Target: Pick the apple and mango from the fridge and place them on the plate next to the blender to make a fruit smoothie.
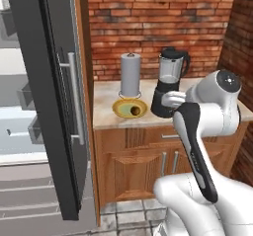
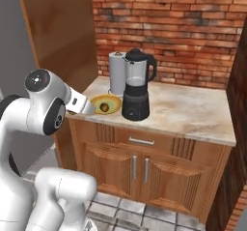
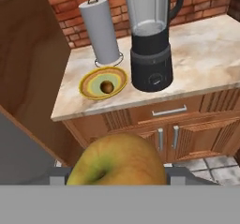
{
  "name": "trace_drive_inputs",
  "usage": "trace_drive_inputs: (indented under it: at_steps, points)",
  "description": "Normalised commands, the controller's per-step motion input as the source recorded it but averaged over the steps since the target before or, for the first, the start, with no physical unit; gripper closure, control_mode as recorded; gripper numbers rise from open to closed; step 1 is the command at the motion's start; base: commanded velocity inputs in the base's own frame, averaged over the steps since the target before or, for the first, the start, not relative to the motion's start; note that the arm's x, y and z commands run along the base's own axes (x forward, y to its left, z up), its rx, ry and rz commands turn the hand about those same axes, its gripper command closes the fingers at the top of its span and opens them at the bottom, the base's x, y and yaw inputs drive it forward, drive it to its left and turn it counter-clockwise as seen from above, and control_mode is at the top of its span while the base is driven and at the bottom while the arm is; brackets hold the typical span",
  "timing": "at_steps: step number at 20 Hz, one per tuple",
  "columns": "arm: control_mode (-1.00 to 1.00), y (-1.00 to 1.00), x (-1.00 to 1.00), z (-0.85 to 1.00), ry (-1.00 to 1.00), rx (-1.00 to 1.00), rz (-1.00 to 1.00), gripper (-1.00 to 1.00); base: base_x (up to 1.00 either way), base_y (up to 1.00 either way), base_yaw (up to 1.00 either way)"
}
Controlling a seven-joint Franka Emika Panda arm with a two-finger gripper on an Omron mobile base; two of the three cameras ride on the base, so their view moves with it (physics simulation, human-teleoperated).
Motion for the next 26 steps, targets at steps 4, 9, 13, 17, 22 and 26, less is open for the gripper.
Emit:
trace_drive_inputs:
  at_steps: [4,9,13,17,22,26]
  points:
    - [1.00,0.00,0.00,0.00,0.00,0.00,0.00,1.00,0.48,0.00,0.00]
    - [1.00,0.00,0.00,0.00,0.00,0.00,0.00,1.00,0.14,0.08,0.02]
    - [1.00,0.00,0.00,0.00,0.00,0.00,0.00,1.00,0.26,0.19,0.02]
    - [1.00,0.00,0.00,0.00,0.00,0.00,0.00,1.00,0.49,0.00,0.03]
    - [1.00,0.00,0.00,0.00,0.00,0.00,0.00,1.00,0.47,0.06,0.03]
    - [1.00,0.00,0.00,0.00,0.00,0.00,0.00,1.00,0.31,0.18,0.05]
